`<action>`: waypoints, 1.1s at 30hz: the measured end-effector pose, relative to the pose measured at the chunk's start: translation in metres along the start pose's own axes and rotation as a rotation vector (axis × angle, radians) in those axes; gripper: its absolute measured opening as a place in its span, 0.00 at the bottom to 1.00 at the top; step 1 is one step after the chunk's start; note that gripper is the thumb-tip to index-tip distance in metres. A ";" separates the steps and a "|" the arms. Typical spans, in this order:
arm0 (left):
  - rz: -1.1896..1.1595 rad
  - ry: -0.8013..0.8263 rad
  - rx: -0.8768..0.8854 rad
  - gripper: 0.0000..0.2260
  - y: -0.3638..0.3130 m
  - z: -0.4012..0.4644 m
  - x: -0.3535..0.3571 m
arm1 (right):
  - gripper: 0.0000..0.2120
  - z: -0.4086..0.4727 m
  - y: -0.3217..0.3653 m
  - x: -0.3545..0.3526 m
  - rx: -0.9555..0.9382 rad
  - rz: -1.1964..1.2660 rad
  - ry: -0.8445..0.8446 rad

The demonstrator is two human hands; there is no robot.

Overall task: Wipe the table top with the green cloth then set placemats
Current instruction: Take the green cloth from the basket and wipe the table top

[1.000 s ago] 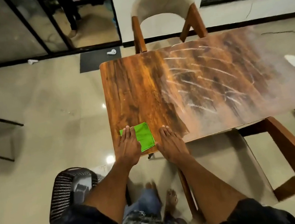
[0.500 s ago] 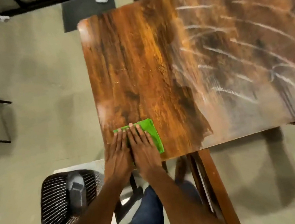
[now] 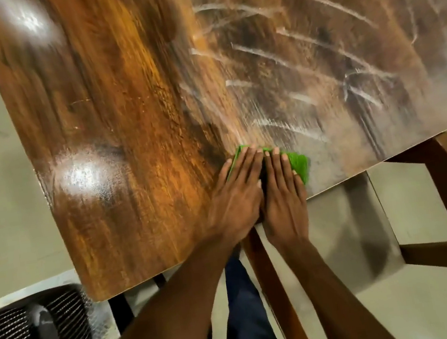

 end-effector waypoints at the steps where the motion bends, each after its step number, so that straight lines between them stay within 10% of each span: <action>1: 0.014 -0.023 -0.041 0.28 0.013 0.002 -0.002 | 0.31 0.000 0.005 0.001 -0.001 0.007 0.011; 16: -0.099 -0.210 -0.491 0.26 0.137 0.055 0.007 | 0.31 0.219 0.121 -0.003 -0.390 -0.024 -0.119; 27: -0.057 -0.179 -0.516 0.27 0.136 0.055 0.002 | 0.33 0.062 0.034 -0.003 -0.358 -0.048 0.054; 33: -0.047 -0.158 -0.522 0.28 0.136 0.056 0.002 | 0.32 0.179 0.098 -0.009 -0.401 -0.038 -0.071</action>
Point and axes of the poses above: each hand's wrist, its own z-axis towards the middle knuckle, its own x-axis out of the palm, y = z × x, the point moved 5 cm from there along z, towards the middle knuckle, and after that the axes turned 6 degrees about z, right-handed, at the moved point
